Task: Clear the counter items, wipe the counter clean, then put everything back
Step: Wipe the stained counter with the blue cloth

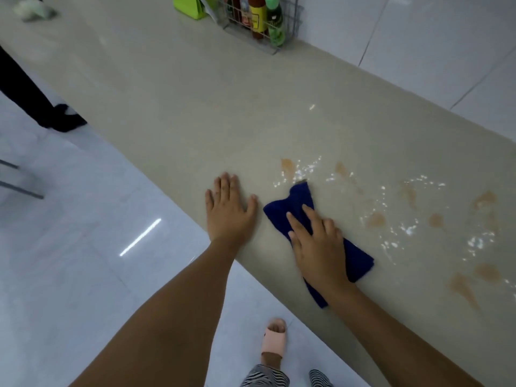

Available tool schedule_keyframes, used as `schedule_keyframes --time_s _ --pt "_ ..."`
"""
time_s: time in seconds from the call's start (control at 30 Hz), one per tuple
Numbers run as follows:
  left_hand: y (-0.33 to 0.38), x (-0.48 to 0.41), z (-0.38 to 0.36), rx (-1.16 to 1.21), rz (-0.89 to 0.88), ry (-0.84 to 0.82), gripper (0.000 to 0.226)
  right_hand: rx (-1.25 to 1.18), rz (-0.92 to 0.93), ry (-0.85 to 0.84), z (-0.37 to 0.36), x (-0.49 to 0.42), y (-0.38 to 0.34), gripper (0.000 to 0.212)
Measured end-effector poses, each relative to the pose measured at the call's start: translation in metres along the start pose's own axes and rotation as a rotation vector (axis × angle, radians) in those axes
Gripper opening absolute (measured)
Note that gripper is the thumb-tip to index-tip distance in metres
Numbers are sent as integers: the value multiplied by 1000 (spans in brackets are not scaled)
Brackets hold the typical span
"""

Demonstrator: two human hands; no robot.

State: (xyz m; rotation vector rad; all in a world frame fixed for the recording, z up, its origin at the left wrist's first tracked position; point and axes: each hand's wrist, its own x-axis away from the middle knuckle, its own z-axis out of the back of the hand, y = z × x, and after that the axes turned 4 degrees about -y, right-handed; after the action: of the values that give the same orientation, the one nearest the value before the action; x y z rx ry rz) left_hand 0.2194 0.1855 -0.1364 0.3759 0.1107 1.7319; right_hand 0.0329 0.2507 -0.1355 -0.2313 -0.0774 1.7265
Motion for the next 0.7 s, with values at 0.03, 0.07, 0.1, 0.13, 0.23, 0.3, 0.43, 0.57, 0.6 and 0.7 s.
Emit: schedule_keyframes --time_s 0.03,0.07,0.1,0.13,0.23,0.3,0.43,0.57,0.6,0.7 --pt "-1 0 -1 -3 2 4 68 -17 40 -9 -6 -19 -9 38" --pt "-1 -1 -2 -6 5 5 65 -39 68 -17 -11 -42 -14 38" --pt "-2 -2 -3 -10 9 3 63 -55 92 -35 -15 -68 -16 38" --pt "-2 -3 -3 -14 13 1 61 -65 111 -55 -16 -94 -14 38" --pt "-1 -4 -1 -12 11 -1 60 -80 89 -128 -7 -161 16 40" --pt "-1 -3 -1 -15 11 -1 60 -59 -46 -97 -5 -172 49 41" --pt "-1 -3 -2 -15 21 2 59 -44 -375 54 3 -113 73 42" --pt "-1 -4 -1 -12 9 -6 59 -20 -442 87 -5 -45 6 42" --pt "-2 -3 -1 -10 7 -6 59 -13 -384 76 -9 -41 -12 43" --pt "-3 -2 0 -12 -3 2 58 -39 -178 21 -18 -68 -35 41"
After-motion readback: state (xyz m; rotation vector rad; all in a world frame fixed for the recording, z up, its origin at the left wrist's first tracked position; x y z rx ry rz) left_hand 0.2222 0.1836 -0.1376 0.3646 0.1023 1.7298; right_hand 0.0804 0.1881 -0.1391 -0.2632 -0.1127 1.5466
